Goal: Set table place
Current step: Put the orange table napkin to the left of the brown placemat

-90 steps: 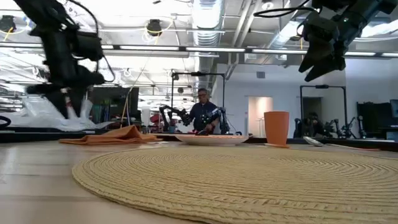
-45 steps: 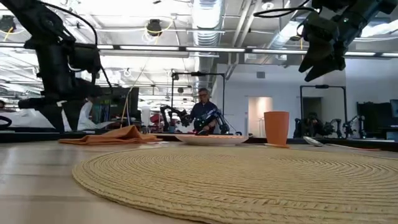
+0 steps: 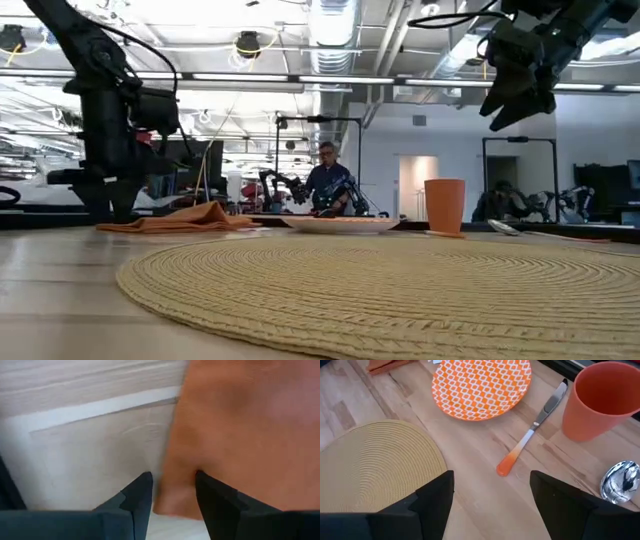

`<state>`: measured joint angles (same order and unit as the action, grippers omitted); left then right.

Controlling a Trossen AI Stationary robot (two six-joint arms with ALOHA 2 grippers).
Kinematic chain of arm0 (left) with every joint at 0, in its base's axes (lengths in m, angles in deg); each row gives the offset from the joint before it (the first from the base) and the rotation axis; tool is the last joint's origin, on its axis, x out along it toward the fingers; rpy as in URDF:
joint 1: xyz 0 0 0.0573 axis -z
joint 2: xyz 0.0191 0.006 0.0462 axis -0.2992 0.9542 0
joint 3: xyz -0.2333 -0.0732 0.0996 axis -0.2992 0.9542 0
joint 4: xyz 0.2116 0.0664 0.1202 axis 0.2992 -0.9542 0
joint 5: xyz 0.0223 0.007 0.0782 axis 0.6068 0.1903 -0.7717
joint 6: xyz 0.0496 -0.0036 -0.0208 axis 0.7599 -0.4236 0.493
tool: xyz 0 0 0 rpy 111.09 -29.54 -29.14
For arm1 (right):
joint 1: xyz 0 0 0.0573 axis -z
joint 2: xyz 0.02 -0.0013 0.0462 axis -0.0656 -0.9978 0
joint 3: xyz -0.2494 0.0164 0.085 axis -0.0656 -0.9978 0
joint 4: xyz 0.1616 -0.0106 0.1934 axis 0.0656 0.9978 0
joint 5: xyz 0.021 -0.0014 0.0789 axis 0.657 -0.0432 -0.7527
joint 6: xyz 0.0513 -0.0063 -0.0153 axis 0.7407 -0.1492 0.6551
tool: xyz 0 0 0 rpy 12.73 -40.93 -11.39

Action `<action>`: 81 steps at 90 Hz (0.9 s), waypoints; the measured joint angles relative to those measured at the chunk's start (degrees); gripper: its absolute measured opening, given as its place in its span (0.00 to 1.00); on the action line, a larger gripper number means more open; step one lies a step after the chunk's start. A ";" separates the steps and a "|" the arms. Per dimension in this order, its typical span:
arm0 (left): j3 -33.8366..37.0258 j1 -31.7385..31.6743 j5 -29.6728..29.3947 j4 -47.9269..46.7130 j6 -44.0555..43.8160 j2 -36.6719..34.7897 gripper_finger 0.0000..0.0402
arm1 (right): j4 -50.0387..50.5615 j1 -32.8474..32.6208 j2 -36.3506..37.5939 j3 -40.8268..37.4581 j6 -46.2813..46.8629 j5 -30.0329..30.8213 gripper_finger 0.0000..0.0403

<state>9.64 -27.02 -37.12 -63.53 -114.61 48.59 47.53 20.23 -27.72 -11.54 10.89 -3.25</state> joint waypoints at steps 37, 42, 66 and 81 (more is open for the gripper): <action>0.47 3.59 12.69 -9.78 -3.91 -5.88 0.01 | 0.17 0.04 -0.02 0.00 0.46 -0.02 0.62; 0.52 5.34 14.75 -12.92 -6.24 -7.69 0.01 | 0.18 0.04 0.00 0.00 0.46 -0.02 0.62; -2.57 17.69 24.99 -16.42 -20.18 -18.79 0.00 | 0.20 0.04 -0.01 0.00 0.20 0.42 0.62; -10.06 19.95 19.06 -15.21 -26.63 -24.75 0.00 | 0.20 0.04 -0.17 0.00 0.22 0.46 0.62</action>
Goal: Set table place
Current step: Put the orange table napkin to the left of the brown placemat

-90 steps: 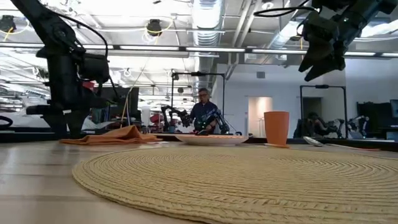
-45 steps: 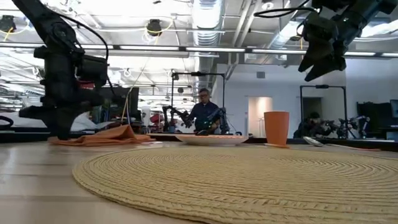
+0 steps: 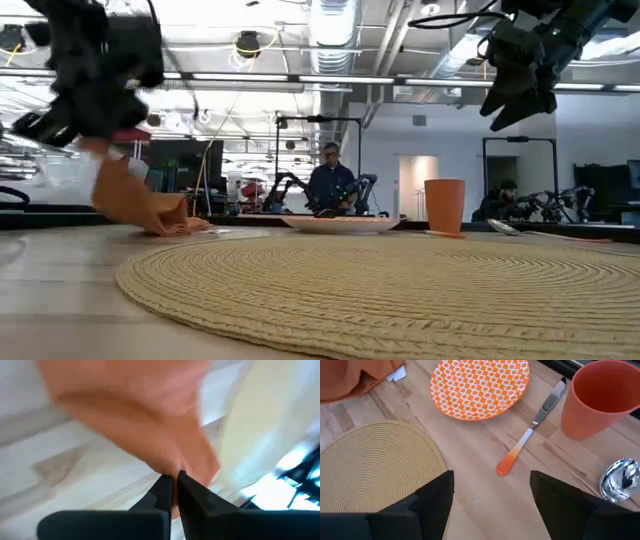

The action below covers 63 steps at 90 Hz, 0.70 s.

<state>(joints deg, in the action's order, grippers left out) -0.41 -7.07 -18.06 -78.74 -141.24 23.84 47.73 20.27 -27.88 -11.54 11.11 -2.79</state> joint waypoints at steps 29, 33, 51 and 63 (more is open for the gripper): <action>-17.60 0.06 -7.79 1.13 -3.93 -1.19 0.00 | 0.09 -0.04 -3.72 0.00 0.00 0.01 0.62; -19.83 0.06 -8.44 0.98 -3.45 -0.39 0.00 | 0.12 -0.04 -4.40 0.00 0.00 -0.01 0.62; -24.90 -3.41 -14.00 -2.82 4.09 2.98 0.00 | 0.11 -0.04 -6.17 0.00 -0.70 -0.04 0.62; -22.42 -11.54 -14.21 -5.03 10.82 5.32 0.00 | 0.00 -0.04 -5.91 0.00 -1.70 -1.46 0.62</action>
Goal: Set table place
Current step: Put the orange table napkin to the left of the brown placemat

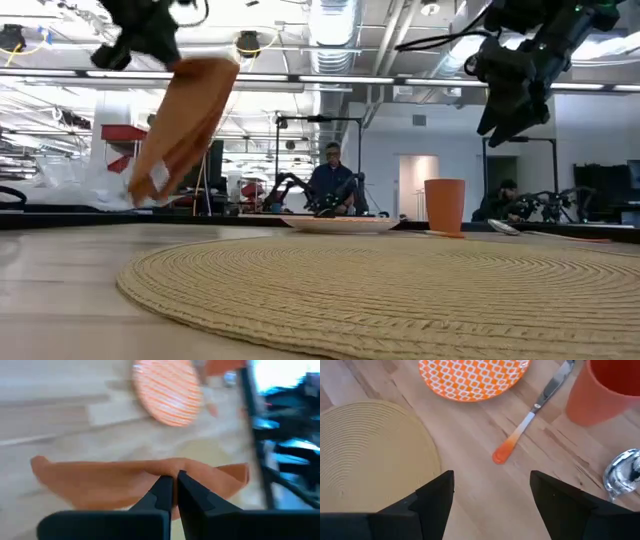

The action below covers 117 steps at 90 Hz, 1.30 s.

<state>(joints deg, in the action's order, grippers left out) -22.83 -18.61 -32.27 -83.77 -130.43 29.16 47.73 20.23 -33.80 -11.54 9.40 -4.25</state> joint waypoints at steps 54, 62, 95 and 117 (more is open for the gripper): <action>3.96 -3.36 -0.86 10.60 9.01 5.02 0.00 | -0.70 0.00 1.32 0.00 -0.07 -0.18 0.62; 10.74 2.88 -1.85 13.48 2.77 3.40 0.00 | -1.04 0.00 1.30 0.00 -0.08 -0.22 0.62; 31.14 28.64 -2.16 26.72 -31.04 -3.44 0.00 | -1.73 0.00 1.29 0.00 -0.09 -0.24 0.62; 30.57 35.19 -2.91 19.64 -36.93 -7.20 0.00 | -2.38 0.02 1.27 0.02 -0.26 -0.24 0.62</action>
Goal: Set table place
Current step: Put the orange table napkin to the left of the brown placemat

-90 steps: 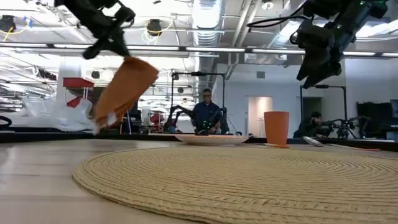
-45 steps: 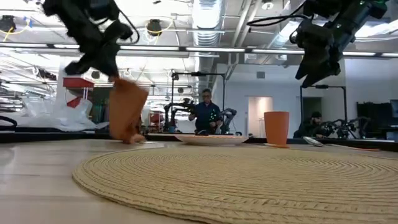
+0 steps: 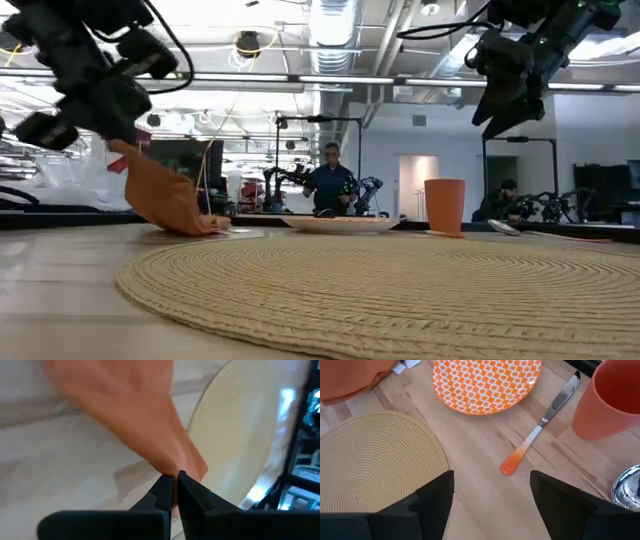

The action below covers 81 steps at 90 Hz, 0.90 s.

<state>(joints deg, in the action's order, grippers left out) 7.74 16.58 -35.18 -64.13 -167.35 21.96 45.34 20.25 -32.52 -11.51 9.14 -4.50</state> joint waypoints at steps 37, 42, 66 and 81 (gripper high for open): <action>0.00 4.63 0.20 -10.24 4.18 -0.28 0.18 | 0.15 -0.02 0.00 0.00 -0.35 -7.27 0.62; 0.00 5.46 0.41 -11.06 3.77 -0.25 0.22 | 0.16 -0.02 0.00 0.00 -0.39 -7.34 0.62; 0.04 7.22 -14.52 -10.54 -1.05 3.07 0.26 | 0.20 -0.02 -0.19 0.00 -0.39 -7.45 0.62; 0.00 6.38 -17.26 -4.28 5.58 9.77 0.07 | 0.23 -0.02 -0.22 0.00 -0.39 -7.42 0.59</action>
<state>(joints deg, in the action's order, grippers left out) 7.74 22.96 -52.44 -68.41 -161.77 31.73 45.57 20.23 -32.74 -11.51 8.75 -11.92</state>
